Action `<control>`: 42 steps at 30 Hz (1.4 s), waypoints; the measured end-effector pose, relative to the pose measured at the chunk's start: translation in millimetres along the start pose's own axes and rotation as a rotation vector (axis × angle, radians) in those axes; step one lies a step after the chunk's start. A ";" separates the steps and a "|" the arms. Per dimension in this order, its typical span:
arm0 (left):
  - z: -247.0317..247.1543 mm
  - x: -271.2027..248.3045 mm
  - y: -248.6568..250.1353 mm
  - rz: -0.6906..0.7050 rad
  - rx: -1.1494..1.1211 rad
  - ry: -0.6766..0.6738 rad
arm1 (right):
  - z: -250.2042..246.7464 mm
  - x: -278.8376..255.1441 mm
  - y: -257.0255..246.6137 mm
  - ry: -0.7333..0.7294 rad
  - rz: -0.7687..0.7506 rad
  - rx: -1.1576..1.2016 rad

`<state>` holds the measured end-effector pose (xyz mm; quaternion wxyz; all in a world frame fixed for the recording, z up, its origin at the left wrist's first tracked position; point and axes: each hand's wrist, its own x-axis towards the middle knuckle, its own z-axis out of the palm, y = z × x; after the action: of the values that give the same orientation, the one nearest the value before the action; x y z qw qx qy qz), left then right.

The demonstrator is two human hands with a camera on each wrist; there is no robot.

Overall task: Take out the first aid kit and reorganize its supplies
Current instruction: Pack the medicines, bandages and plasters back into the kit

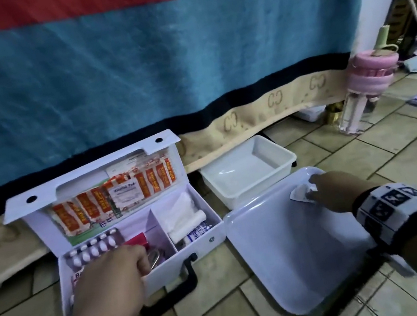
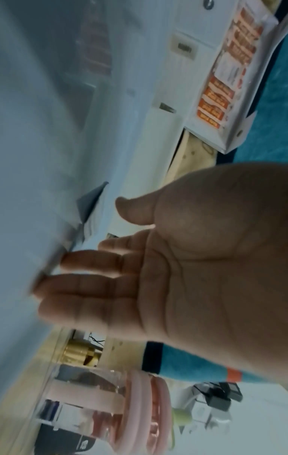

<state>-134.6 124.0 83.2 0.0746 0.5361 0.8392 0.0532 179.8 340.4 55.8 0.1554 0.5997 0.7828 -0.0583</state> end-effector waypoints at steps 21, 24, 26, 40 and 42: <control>-2.6 -5.8 3.8 -0.005 -0.032 0.036 | -53.7 -20.1 -41.7 0.004 -0.304 0.153; -2.8 -7.2 5.1 -0.013 -0.042 0.043 | -74.1 -38.9 -82.8 0.123 -0.473 0.314; -4.3 -9.3 6.7 -0.013 -0.037 0.047 | -81.1 -43.5 -114.8 0.183 -0.600 0.403; -7.9 -13.1 6.6 -0.049 -0.043 0.037 | -125.4 -18.5 -237.3 0.559 -0.857 0.599; -8.4 -12.9 5.7 -0.037 -0.049 0.028 | -127.6 -12.6 -240.5 0.556 -0.860 0.552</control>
<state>-125.7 114.6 93.3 0.0768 0.5178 0.8483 0.0801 -69.6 298.3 157.4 -0.2555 0.2390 0.9233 -0.1584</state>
